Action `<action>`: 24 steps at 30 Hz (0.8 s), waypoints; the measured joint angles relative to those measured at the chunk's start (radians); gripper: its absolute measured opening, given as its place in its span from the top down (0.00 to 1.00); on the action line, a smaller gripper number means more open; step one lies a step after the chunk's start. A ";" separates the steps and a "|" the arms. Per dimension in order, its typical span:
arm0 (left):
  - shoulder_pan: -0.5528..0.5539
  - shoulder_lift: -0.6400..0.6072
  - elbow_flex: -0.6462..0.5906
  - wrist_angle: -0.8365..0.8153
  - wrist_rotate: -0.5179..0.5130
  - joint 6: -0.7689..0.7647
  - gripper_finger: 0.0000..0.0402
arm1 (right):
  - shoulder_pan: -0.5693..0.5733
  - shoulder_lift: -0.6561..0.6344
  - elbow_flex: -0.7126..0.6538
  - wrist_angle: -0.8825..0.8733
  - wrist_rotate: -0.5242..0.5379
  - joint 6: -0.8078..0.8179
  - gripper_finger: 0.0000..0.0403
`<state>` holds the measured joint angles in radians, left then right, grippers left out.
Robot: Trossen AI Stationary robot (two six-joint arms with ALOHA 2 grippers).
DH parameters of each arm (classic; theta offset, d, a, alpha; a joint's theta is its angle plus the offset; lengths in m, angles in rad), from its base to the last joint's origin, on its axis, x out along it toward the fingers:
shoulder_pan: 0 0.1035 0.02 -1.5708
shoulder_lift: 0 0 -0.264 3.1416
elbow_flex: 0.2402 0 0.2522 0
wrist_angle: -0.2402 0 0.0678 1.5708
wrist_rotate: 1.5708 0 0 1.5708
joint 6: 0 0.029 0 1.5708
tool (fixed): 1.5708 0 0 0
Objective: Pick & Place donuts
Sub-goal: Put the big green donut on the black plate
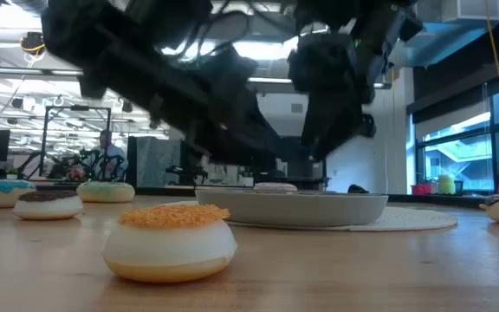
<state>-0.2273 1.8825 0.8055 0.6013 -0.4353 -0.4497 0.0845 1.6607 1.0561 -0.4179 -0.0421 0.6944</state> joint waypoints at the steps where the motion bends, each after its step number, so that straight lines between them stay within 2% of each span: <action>1: 0.003 -0.034 0.000 -0.052 0.021 0.000 0.46 | 0.000 -0.023 0.000 -0.008 0.011 -0.017 0.51; 7: 0.031 -0.294 -0.001 -0.446 0.139 -0.014 0.46 | 0.015 -0.159 0.000 -0.103 0.064 -0.048 0.51; 10: 0.044 -0.439 -0.001 -0.680 0.142 -0.138 0.46 | 0.020 -0.230 0.000 -0.151 0.079 -0.049 0.51; 14: 0.075 -0.606 -0.001 -0.952 0.097 -0.332 0.45 | 0.020 -0.313 0.000 -0.180 0.080 -0.060 0.51; 16: 0.083 -0.672 -0.001 -1.030 0.081 -0.399 0.46 | 0.020 -0.340 0.000 -0.184 0.100 -0.071 0.51; 19: 0.086 -0.745 -0.001 -1.049 0.079 -0.483 0.46 | 0.020 -0.361 0.000 -0.181 0.149 -0.077 0.51; 24: 0.092 -0.802 -0.001 -1.047 0.039 -0.453 0.46 | 0.019 -0.348 0.001 -0.176 0.168 -0.110 0.51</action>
<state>-0.1357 1.0800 0.8043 -0.4460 -0.3967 -0.9027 0.1040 1.3130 1.0569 -0.5939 0.1261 0.5840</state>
